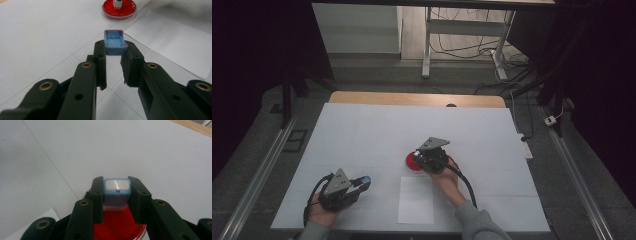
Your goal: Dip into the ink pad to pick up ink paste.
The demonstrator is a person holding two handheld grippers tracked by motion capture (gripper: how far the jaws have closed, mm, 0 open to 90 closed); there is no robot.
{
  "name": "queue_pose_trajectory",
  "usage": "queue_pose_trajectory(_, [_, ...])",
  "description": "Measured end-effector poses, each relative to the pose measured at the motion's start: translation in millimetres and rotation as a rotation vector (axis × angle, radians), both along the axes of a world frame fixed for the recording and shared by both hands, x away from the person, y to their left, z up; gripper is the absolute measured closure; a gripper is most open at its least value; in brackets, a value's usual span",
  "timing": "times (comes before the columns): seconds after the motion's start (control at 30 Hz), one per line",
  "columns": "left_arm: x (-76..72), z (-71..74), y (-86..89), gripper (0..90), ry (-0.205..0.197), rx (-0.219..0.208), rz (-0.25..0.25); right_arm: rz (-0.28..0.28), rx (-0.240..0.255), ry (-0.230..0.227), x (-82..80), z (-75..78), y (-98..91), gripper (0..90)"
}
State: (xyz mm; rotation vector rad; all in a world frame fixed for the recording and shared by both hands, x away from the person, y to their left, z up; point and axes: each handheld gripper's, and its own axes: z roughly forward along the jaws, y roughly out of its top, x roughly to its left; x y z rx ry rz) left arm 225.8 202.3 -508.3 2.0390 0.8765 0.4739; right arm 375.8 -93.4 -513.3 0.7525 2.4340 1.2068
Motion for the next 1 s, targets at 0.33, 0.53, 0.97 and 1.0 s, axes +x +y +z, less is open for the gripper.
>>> queue_pose_trajectory(0.33, [0.1,-0.1,0.1,74.5,0.000,0.000,0.000,-0.005,0.004,0.002,0.1,0.0,-0.1,67.1])
queue_pose_trajectory(0.53, [0.2,0.2,0.7,74.5,-0.001,-0.001,0.001,-0.007,0.031,0.013,1.6,6.2,-4.8,66.9])
queue_pose_trajectory(0.97, [0.7,-0.3,0.6,74.5,0.002,0.000,-0.001,-0.011,0.126,0.012,-2.7,19.9,-13.5,67.0])
queue_pose_trajectory(1.0, [0.7,-0.3,0.7,74.5,0.002,0.000,-0.001,-0.014,0.125,0.011,-3.0,20.4,-13.6,66.9])
